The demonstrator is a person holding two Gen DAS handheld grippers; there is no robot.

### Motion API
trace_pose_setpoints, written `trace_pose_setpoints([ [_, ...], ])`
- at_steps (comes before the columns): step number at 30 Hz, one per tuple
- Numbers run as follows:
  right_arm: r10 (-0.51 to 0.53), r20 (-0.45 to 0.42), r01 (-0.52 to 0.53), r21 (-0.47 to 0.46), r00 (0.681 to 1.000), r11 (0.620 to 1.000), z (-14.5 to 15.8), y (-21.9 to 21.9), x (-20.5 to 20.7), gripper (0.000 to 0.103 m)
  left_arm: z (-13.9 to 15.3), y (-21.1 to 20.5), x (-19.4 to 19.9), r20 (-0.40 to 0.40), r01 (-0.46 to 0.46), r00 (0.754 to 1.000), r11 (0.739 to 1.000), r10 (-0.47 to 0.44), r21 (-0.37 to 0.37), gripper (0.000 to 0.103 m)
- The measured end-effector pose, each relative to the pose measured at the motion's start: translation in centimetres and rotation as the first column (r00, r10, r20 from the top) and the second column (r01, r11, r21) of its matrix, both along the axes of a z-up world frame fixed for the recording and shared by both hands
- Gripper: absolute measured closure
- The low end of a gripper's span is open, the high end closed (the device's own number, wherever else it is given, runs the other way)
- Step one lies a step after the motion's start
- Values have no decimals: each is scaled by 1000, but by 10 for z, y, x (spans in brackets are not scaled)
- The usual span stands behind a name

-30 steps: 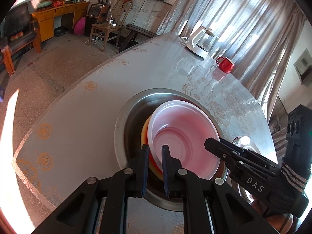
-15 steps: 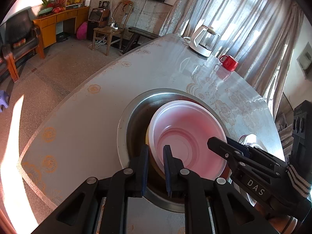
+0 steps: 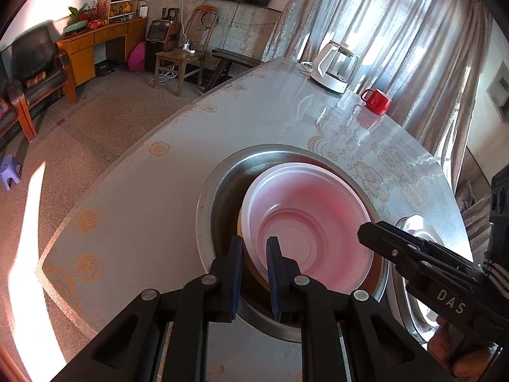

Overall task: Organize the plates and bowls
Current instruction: 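Open both tools and move them to the steel bowl rim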

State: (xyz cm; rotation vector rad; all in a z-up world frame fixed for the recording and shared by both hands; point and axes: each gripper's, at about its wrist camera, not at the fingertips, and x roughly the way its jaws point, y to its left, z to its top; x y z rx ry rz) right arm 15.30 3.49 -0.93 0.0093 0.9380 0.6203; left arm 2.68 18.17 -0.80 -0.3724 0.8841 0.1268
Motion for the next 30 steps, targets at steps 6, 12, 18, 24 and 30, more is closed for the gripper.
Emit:
trace_pose_setpoints([
  [6, 3, 7, -3, 16, 1000, 1000, -1, -4, -3, 74, 0, -1, -1, 3, -5, 1000, 1000, 5, 9, 87],
  [12, 2, 21, -2, -3, 1000, 1000, -6, 2, -5, 86, 1, -2, -3, 7, -7, 1000, 1000, 7, 9, 84],
  [18, 9, 32, -8, -12, 999, 1000, -7, 6, -6, 90, 3, -4, -6, 14, -5, 1000, 999, 4, 34, 84],
  [24, -4, 31, 3, 40, 1000, 999, -2, -4, -4, 79, 6, -2, -8, 21, -8, 1000, 999, 7, 36, 83],
  [30, -44, 37, 41, 86, 998, 995, 7, -17, -5, 75, 12, 2, -17, 50, -6, 999, 1000, 6, 6, 74],
])
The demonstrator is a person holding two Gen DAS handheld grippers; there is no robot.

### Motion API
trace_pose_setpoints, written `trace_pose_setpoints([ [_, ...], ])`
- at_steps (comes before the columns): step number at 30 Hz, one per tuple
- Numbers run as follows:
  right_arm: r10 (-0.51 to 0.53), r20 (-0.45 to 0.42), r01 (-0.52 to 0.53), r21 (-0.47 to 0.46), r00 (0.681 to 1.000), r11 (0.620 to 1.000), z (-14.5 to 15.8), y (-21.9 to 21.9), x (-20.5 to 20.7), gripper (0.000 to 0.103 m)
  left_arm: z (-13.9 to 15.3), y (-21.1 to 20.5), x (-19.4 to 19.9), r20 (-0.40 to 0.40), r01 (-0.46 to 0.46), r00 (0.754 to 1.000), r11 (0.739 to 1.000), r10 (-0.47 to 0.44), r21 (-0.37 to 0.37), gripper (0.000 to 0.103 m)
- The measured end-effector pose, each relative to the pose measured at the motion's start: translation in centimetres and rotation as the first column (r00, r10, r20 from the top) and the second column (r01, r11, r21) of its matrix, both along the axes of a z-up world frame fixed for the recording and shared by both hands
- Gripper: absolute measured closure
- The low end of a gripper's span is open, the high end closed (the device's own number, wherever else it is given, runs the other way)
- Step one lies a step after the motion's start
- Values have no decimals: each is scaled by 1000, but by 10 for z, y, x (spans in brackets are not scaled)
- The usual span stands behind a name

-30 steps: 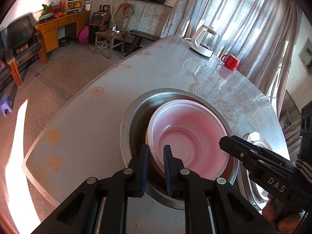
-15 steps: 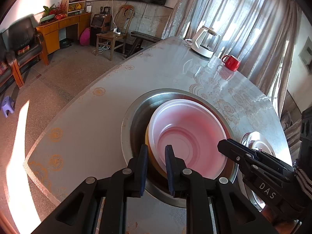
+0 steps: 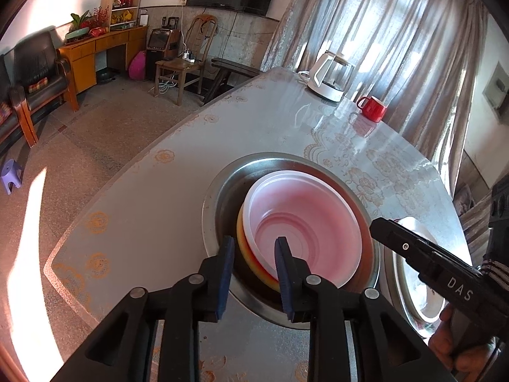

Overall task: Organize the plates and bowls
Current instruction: 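Open both tools and move them to the steel bowl rim, then close both tools on the steel bowl rim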

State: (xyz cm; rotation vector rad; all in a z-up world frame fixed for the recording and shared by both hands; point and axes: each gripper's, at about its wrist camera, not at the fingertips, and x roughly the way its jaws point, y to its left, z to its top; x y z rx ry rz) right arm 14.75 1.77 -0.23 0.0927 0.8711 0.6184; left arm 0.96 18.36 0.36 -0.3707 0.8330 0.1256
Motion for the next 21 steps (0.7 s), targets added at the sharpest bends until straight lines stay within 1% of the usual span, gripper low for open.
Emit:
trace_pose_setpoints([
  [1, -8, 2, 8, 5, 1000, 1000, 1, -3, 0, 75, 1, 2, -1, 4, -4, 1000, 1000, 4, -2, 72],
  [6, -56, -8, 56, 23, 998, 998, 1, -19, 4, 75, 3, 15, -9, 21, -32, 999, 999, 33, -26, 72],
  [11, -77, -33, 78, 18, 996, 997, -5, -23, 8, 75, -1, 27, -11, 13, -67, 998, 998, 67, -18, 73],
  [16, -58, -63, 58, -2, 996, 998, -14, -20, 11, 75, -8, 27, -8, 0, -51, 999, 999, 51, -11, 73],
  [21, -39, -74, 37, -31, 996, 999, -21, -12, 11, 75, -17, 28, -1, -22, -29, 999, 999, 28, -30, 74],
])
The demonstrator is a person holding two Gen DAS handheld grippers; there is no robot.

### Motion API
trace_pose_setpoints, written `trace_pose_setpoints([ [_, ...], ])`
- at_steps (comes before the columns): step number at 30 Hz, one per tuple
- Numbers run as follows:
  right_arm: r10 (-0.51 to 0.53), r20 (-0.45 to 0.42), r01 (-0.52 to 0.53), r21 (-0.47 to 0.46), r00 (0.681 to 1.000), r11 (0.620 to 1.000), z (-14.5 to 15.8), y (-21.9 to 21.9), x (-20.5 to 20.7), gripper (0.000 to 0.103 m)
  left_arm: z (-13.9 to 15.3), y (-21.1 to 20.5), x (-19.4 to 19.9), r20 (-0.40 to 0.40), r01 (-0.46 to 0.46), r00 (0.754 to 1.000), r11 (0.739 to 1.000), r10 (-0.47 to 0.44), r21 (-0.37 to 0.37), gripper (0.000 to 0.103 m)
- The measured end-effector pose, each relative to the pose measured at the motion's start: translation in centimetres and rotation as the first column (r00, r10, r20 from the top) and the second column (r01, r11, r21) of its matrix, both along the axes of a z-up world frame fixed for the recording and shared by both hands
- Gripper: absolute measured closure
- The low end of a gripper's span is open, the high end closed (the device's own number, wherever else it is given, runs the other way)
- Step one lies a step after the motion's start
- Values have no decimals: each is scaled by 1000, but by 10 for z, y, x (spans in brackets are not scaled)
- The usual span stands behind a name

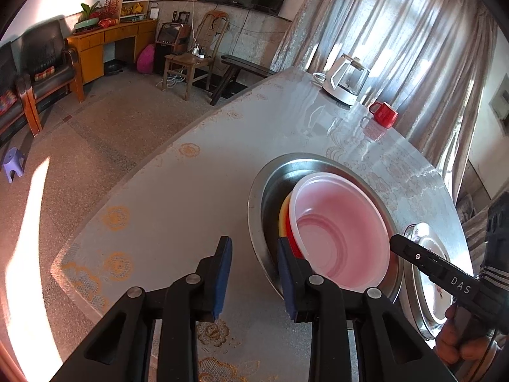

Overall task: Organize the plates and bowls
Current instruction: 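Close both tools on the steel bowl rim, then lift the steel bowl with nested bowls and carry it over the plate stack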

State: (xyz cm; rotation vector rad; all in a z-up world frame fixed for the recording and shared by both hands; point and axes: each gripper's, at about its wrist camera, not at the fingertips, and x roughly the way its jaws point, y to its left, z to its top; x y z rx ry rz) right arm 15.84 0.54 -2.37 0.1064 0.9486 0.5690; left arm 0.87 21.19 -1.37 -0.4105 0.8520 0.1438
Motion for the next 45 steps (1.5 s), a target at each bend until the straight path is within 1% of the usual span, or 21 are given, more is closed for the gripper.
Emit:
trace_pose_setpoints([
  [7, 15, -6, -15, -20, 1000, 1000, -7, 9, 5, 75, -10, 6, 11, 1, 21, 1000, 998, -21, -63, 78],
  [8, 15, -4, -15, -20, 1000, 1000, -6, 9, 6, 75, -12, 7, 12, 8, 26, 1000, 997, -25, -78, 80],
  [9, 13, -4, -13, -20, 1000, 1000, -6, 10, 7, 75, -13, 8, 13, 18, 39, 999, 994, -37, -103, 85],
  [10, 12, -6, -12, -21, 1000, 1000, -6, 10, 9, 75, -13, 9, 12, 27, 48, 999, 991, -45, -121, 87],
  [11, 12, -7, -12, -20, 1000, 1000, -7, 10, 11, 75, -13, 10, 12, 34, 51, 998, 990, -47, -128, 87],
  [13, 30, -7, -30, -17, 1000, 999, -6, 12, 12, 80, -14, 10, 10, 48, 61, 997, 989, -55, -136, 87],
  [15, 42, -1, -42, -19, 999, 999, -5, 13, 11, 81, -13, 10, 9, 55, 66, 997, 988, -58, -142, 87],
  [20, 43, -26, -43, 16, 999, 999, -6, 9, 11, 81, -9, 4, 4, 69, 82, 995, 992, -75, -98, 87],
  [25, 47, -50, -44, 67, 998, 997, -7, 2, 8, 81, -4, 3, -2, 100, 93, 991, 992, -84, -89, 86],
  [30, 45, -22, -42, 115, 999, 992, 5, -9, 0, 81, 11, -6, -9, 142, 119, 984, 991, -111, -54, 85],
  [33, 31, 0, -31, 135, 1000, 990, 16, -18, -5, 81, 20, -13, -9, 163, 142, 978, 988, -132, -52, 85],
  [39, -37, 43, 30, 168, 998, 985, 36, -55, -18, 81, 39, -44, -5, 209, 223, 956, 973, -208, -52, 84],
  [45, -131, 77, 115, 180, 988, 977, 51, -102, -29, 81, 55, -86, 5, 223, 322, 925, 946, -307, -32, 83],
])
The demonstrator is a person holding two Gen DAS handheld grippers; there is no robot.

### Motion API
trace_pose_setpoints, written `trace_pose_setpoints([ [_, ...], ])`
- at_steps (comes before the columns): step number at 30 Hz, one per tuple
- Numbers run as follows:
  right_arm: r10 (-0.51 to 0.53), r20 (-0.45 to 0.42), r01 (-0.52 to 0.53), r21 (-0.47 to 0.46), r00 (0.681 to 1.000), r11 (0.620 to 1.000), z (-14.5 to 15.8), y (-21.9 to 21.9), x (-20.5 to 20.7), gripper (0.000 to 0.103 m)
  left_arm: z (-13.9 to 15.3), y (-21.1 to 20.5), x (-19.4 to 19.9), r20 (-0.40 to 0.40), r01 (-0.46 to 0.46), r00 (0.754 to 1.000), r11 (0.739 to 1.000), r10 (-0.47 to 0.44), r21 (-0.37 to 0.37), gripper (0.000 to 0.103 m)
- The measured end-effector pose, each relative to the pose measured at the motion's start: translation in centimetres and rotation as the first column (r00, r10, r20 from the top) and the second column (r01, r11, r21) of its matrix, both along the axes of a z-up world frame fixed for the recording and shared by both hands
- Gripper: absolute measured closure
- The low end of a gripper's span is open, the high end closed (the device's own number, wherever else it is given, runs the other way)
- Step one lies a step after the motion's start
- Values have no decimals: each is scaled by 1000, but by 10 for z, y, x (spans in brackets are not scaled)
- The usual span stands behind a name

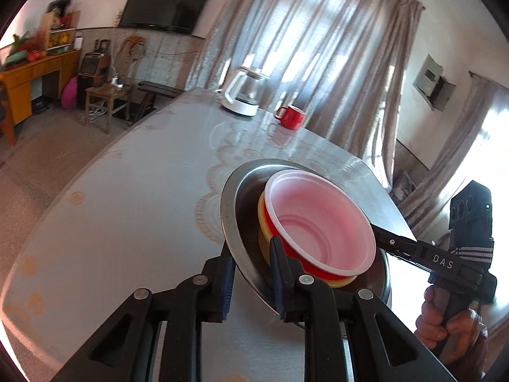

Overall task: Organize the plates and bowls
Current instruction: 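Lift the steel bowl with nested bowls and carry it over the plate stack, then lower the steel bowl onto the pink-rose plate on the stack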

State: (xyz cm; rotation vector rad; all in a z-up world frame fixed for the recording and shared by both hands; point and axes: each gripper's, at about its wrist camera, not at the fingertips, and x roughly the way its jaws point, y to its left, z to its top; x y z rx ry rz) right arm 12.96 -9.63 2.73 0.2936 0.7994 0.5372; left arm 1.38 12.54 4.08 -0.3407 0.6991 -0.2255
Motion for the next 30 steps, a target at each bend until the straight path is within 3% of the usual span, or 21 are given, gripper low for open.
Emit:
trace_pose_setpoints([
  [14, -206, -35, 206, -28, 978, 978, -12, -89, -20, 81, -4, -89, 28, -58, 179, 982, 984, -177, 26, 80],
  [30, -259, -88, 256, -47, 962, 966, -38, -118, -21, 81, -28, -110, 35, -133, 237, 964, 971, -231, 34, 79],
])
